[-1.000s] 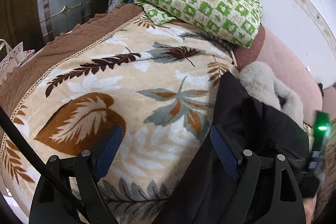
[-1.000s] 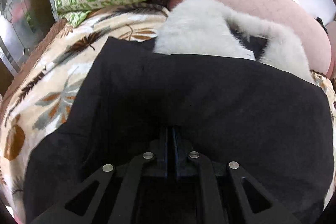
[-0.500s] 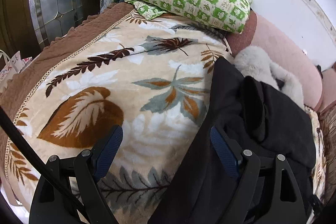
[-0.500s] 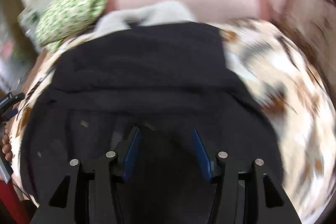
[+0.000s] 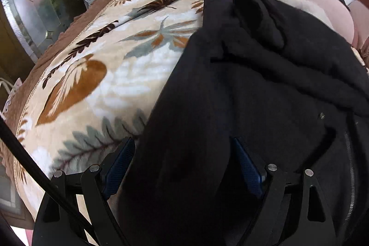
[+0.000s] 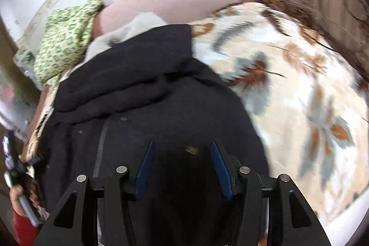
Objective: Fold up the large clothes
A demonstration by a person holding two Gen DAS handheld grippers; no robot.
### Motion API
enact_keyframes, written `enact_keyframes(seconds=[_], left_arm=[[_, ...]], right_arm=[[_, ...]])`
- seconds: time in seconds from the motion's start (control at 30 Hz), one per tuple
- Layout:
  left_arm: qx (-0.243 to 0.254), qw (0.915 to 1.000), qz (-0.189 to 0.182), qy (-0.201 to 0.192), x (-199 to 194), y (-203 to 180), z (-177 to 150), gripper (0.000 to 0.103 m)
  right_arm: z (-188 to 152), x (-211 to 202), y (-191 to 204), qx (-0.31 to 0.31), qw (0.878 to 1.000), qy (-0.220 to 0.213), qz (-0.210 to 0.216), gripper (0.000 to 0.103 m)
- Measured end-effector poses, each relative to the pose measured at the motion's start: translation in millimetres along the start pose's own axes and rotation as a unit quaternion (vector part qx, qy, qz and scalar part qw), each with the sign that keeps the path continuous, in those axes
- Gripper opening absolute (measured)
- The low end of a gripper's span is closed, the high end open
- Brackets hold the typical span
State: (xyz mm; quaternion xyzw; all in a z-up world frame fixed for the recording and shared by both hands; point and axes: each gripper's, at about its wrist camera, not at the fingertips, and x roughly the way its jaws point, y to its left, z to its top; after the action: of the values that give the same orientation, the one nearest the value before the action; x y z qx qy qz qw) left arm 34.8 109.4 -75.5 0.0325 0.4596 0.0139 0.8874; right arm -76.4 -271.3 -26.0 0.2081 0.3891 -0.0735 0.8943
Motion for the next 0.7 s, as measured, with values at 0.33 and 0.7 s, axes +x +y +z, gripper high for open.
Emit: enact_keyframes(seconds=[0.33, 0.7], left_arm=[[-0.055, 0.9978, -0.030, -0.021, 10.5, 17.1, -10.6, 0.095], [-0.046, 0.9982, -0.012, -0.037, 9.0, 11.1, -14.2, 0.095]], right_arm=[[57.3, 108.4, 5.2, 0.031, 0.997, 0.020, -0.061, 0.057], [57.0, 130.1, -41.0, 0.096, 0.993, -0.018, -0.059, 0.044]])
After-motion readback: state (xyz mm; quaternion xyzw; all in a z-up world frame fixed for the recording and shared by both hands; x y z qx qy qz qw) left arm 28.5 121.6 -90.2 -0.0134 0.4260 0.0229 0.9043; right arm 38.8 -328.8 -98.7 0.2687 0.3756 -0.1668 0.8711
